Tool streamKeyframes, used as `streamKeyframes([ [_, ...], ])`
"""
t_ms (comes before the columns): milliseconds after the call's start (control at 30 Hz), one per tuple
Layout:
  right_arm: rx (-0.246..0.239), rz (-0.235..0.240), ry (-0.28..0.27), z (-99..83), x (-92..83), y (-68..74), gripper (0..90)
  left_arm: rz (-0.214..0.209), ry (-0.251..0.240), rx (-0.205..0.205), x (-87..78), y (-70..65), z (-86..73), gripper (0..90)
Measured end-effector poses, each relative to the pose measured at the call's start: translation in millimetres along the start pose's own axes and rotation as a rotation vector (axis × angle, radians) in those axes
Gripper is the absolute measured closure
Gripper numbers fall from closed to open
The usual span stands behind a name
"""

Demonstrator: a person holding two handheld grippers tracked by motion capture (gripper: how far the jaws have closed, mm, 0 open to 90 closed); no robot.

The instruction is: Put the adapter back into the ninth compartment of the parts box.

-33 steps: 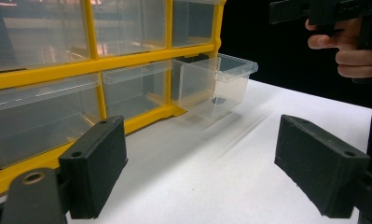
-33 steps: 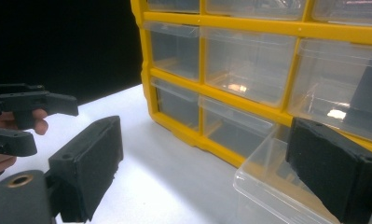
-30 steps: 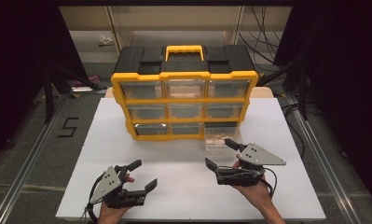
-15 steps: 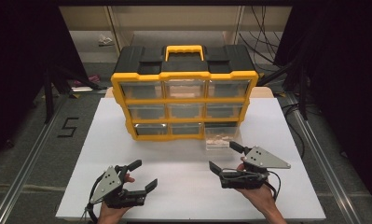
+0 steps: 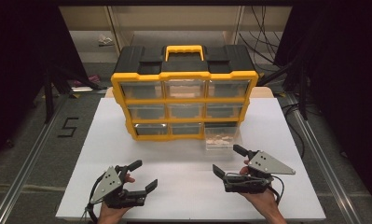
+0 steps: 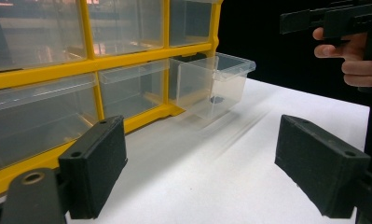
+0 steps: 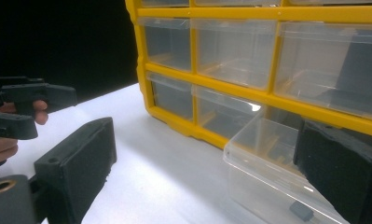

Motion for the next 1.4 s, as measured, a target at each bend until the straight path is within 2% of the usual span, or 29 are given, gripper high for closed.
streamKeyframes([
  [633,0.013,-0.006,-0.042,-15.1,-14.1,-3.1,6.7,-0.017,0.014,0.007,1.4,-1.4,-1.0,16.0],
  [1033,0.051,-0.004,-0.035,-24.0,-18.3,-6.2,6.9,-0.033,0.026,0.008,2.7,-2.8,-1.9,16.0],
  [1400,0.042,-0.022,-0.016,-37.1,-23.1,-7.2,7.3,-0.038,0.029,0.009,2.5,-3.8,-2.2,16.0],
])
Point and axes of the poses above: each handheld gripper's, and its own axes: x roughly forward along the jaws, z roughly out of its top, y roughly to its left, the point moved 4 cm from there along x, roughly forward along the jaws, and after that the axes turned 1 degree about y, right-handed, at the moved point
